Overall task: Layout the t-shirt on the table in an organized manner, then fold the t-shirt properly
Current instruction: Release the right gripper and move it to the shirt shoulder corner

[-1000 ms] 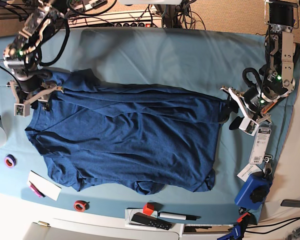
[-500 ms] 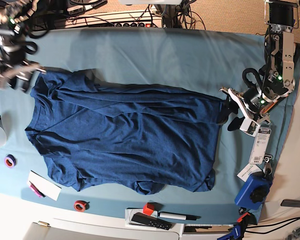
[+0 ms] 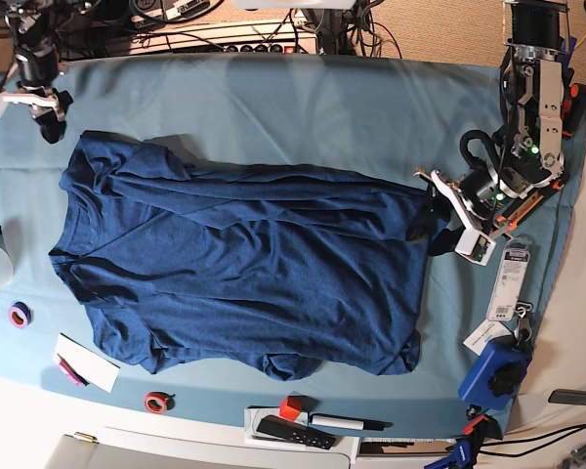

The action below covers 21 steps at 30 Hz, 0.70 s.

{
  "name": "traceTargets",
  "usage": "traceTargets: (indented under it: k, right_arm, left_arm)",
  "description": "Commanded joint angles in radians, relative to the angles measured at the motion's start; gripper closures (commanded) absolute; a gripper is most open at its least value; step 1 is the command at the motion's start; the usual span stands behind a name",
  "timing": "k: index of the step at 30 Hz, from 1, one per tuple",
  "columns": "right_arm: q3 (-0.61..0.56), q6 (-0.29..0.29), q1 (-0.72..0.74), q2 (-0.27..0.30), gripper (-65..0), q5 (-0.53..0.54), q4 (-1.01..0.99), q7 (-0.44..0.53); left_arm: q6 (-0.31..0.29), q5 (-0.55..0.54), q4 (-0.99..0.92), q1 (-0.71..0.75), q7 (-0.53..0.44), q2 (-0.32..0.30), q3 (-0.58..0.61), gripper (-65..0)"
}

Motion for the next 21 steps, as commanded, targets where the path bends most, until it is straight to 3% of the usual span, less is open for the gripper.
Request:
traceTargets:
  k: [1,5,14,21]
  right_arm:
    - [0.005,0.005,0.014,0.014,-26.2,0.023,0.003,0.016]
    - [0.0,0.0,0.05,0.015,-26.2,0.016,-0.03,0.003]
    - [-0.135,-0.099,0.058,0.014,-26.2,-0.14,-0.031,0.04]
    - [-0.246,-0.112,0.063,0.015,-26.2,-0.213,-0.031,0.099]
  left_arm:
    - [-0.001,-0.018,0.015,-0.014,-0.026,-0.011,-0.006,-26.0]
    - [-0.001,-0.018,0.015,-0.014,-0.026,-0.011,-0.006,-26.0]
    - [-0.001,-0.018,0.015,-0.014,-0.027,-0.011,-0.006,-26.0]
    - [-0.001,-0.018,0.015,-0.014,-0.027,-0.011,-0.006,-26.0]
